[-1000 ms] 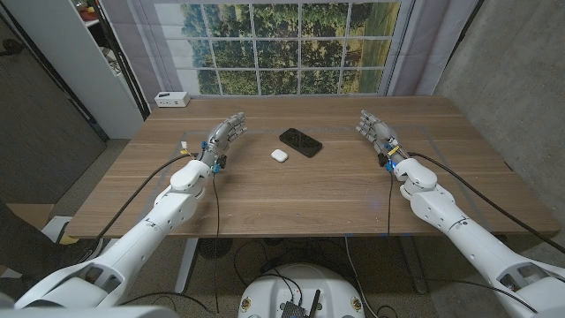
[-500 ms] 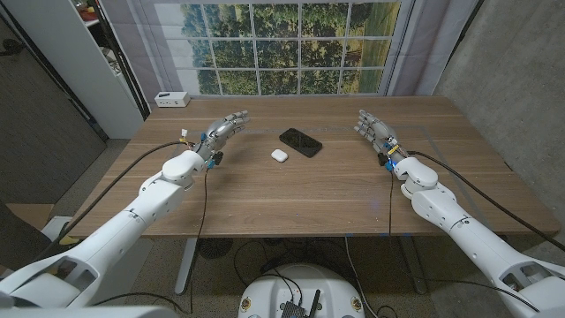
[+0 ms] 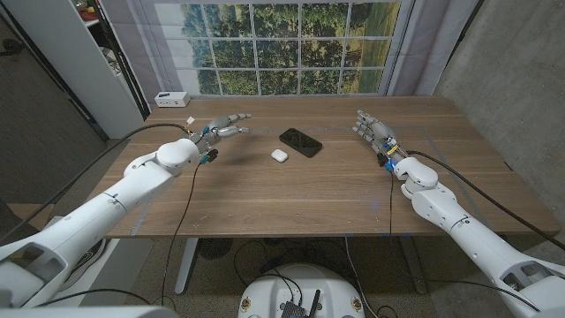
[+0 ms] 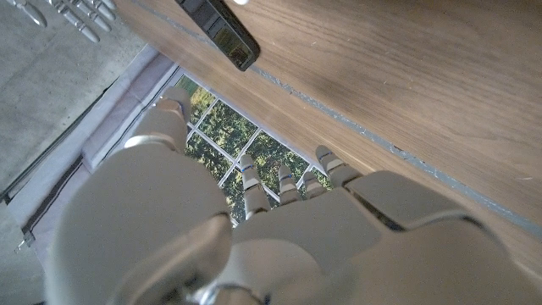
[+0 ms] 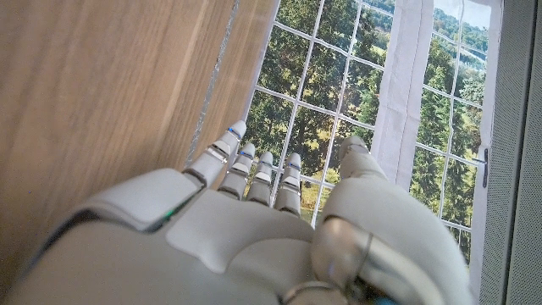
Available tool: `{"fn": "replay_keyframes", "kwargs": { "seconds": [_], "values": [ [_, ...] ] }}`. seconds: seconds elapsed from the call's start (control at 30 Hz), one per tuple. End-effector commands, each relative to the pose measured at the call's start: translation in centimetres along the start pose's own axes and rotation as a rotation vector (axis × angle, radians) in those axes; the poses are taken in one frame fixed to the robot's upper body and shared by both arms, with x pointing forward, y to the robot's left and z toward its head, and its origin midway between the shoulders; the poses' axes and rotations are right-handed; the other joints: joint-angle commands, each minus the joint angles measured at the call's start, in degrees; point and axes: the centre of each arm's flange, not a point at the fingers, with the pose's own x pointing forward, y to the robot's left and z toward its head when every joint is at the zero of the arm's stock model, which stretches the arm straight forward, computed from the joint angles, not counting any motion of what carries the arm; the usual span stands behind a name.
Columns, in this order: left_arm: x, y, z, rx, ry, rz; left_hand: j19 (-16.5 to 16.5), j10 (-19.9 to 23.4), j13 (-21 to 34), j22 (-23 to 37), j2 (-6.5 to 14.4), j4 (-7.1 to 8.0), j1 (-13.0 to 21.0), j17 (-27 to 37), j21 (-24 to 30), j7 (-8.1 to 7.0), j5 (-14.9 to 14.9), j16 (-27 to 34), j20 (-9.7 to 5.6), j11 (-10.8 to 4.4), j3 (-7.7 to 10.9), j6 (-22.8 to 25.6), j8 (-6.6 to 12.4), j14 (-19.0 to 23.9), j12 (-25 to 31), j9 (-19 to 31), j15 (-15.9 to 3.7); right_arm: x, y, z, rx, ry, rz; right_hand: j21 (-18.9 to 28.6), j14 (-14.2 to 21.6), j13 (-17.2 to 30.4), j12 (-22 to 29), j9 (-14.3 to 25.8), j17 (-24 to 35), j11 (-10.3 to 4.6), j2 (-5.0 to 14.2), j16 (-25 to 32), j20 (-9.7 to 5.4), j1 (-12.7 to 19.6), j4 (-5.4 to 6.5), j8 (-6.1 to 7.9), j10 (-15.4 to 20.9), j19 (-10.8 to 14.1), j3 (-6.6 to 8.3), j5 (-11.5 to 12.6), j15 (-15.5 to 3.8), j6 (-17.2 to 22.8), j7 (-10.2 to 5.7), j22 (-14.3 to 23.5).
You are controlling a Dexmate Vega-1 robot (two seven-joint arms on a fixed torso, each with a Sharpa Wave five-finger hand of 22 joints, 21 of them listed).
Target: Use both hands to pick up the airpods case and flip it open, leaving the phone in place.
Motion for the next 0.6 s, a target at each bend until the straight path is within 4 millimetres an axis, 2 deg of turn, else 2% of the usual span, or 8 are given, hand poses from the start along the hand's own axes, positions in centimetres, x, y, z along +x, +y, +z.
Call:
{"fn": "replay_keyframes", "kwargs": {
  "seconds": [0.03,0.23,0.3,0.43,0.6],
  "values": [
    [0.2,1.3,2.7,0.24,0.04,-0.052,-1.4,-1.91,-0.13,-0.04,0.23,0.31,1.55,0.05,0.07,-0.65,1.08,0.06,0.6,0.39,-0.39,1.6,0.49,-2.17,0.03,0.35,0.4,0.1,0.2,-0.3,0.003,0.007,0.024,0.22,-0.15,0.09,0.39,0.2,0.12,0.43,-0.01,0.39,0.22,0.23,0.24,0.18,0.43,0.16,0.08,0.27,-3.49,0.01,-0.04,0.23],
    [0.3,1.5,4.9,0.412,0.055,-0.092,-3.2,-4.11,-0.38,-0.06,0.58,0.52,2.75,0.05,-0.03,-1.03,2.02,0.09,1.04,0.58,-0.92,2.14,0.55,-4.0,-0.02,0.39,0.72,0.2,0.4,-0.3,0.005,0.009,0.035,0.24,-0.16,0.08,0.45,0.2,0.11,0.5,0.03,0.42,0.2,0.28,0.22,0.16,0.53,0.12,0.08,0.29,-3.41,-0.07,0.01,0.23],
    [0.5,1.4,5.8,0.479,0.08,-0.129,-4.21,-5.66,-0.57,-0.08,0.62,0.66,3.31,0.04,-0.02,-1.57,2.55,0.06,1.13,0.59,-1.36,1.82,0.29,-5.32,-0.12,0.38,1.28,0.1,0.4,-0.3,0.002,0.007,0.038,0.24,-0.16,0.08,0.46,0.2,0.11,0.49,0.04,0.43,0.23,0.29,0.22,0.16,0.52,0.12,0.09,0.29,-3.41,-0.09,0.01,0.23],
    [0.7,0.9,7.4,0.61,0.095,-0.174,-6.69,-8.8,-1.01,-0.12,0.72,1.01,4.23,0.01,-0.04,-1.82,3.59,0.04,2.58,1.28,-2.38,0.25,-0.45,-7.94,-0.22,0.32,2.04,-0.1,0.2,-0.3,0.005,0.004,0.035,0.25,-0.1,0.08,0.46,0.19,0.1,0.48,0.06,0.47,0.2,0.32,0.2,0.13,0.5,0.09,0.1,0.3,-3.39,-0.18,0.0,0.23],
    [0.8,0.4,8.8,0.704,0.089,-0.198,-7.47,-9.52,-1.19,-0.12,0.86,1.16,4.51,0.0,-0.05,-1.85,3.93,0.12,3.14,1.29,-2.71,-0.36,-0.66,-8.6,-0.1,0.3,2.0,-0.4,-0.1,-0.1,0.004,-0.001,0.029,0.26,-0.15,0.07,0.48,0.19,0.09,0.49,0.07,0.47,0.25,0.38,0.17,0.14,0.5,0.04,0.11,0.32,-3.34,-0.23,0.01,0.23]
  ]
}}
